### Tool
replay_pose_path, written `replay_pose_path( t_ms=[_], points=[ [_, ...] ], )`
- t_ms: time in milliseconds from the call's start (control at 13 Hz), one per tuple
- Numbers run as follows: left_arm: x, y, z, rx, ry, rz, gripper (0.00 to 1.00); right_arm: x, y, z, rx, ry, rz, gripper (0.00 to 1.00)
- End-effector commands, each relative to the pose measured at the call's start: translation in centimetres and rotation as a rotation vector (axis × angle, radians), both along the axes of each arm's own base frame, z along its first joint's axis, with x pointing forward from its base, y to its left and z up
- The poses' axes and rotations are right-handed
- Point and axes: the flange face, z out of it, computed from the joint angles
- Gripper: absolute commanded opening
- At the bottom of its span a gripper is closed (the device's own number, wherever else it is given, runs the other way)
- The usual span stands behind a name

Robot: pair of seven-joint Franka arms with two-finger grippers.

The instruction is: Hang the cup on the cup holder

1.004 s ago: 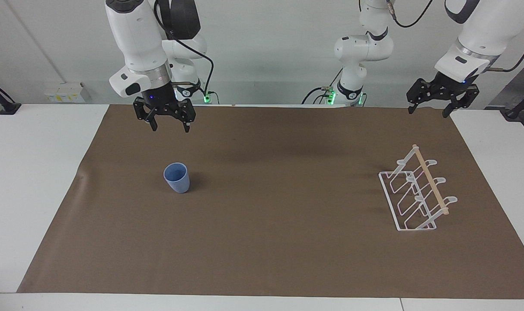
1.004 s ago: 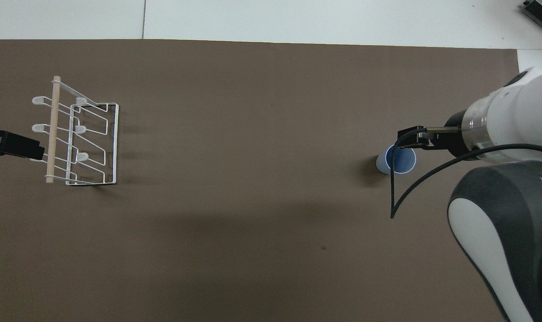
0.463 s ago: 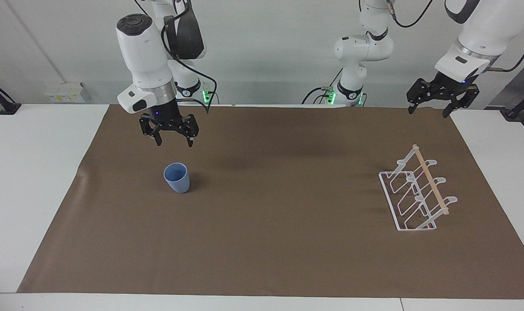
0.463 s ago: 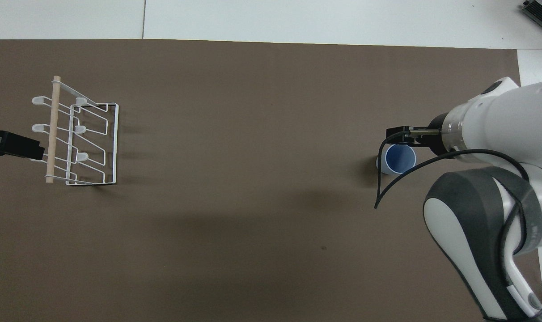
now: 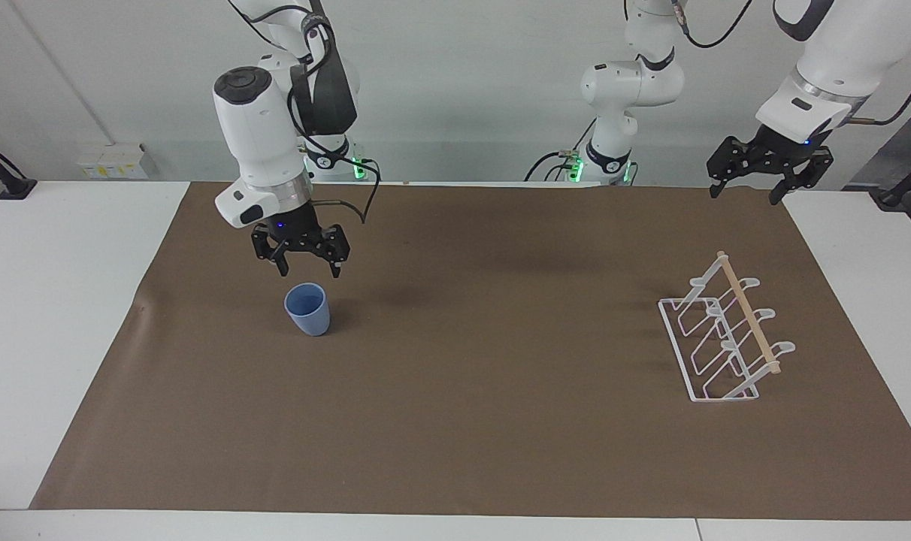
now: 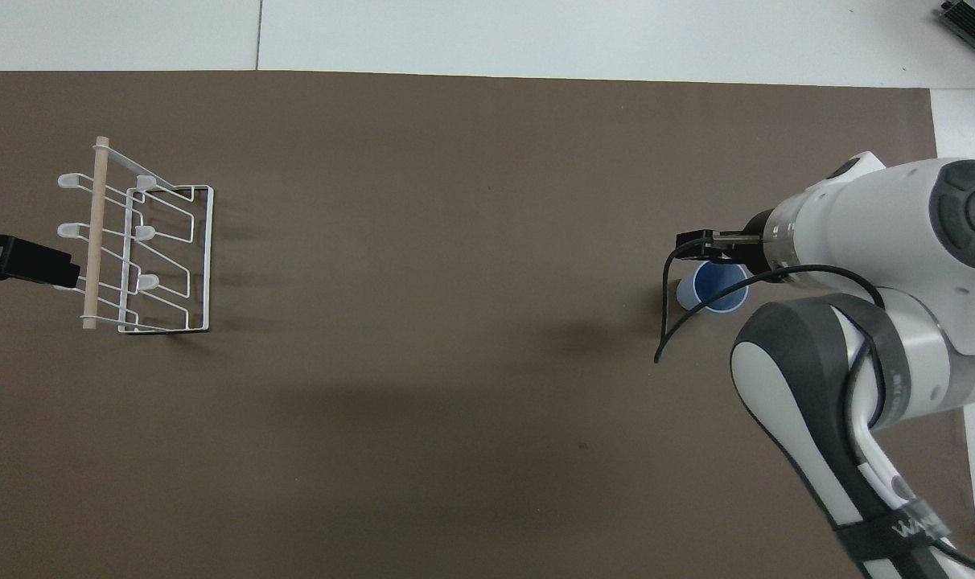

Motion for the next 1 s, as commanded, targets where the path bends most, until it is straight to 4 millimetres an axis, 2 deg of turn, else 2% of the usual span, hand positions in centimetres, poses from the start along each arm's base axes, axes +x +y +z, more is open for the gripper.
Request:
replay_pose_path(
  t_ms=[0, 232, 386, 695, 926],
  points=[
    [-0.9, 0.3, 0.2, -0.006, 0.004, 0.004, 1.00, 0.4, 0.3, -2.8, 0.037, -0.006, -0.009, 1.00],
    [-0.9, 0.3, 0.2, -0.006, 0.004, 0.004, 1.00, -0.3, 0.9, -6.2, 0.041, -0.026, 0.007, 1.00],
    [-0.9, 0.3, 0.2, -0.006, 0.004, 0.004, 1.00, -0.6, 2.4, -7.9, 0.051, -0.046, 0.028, 1.00],
    [-0.9, 0.3, 0.2, -0.006, 0.004, 0.002, 1.00, -1.1, 2.1, -9.7, 0.041, -0.038, 0.036, 1.00],
    [-0.9, 0.3, 0.2, -0.006, 0.006, 0.002, 1.00, -1.0, 1.2, -9.9, 0.028, -0.039, 0.083, 1.00]
  ],
)
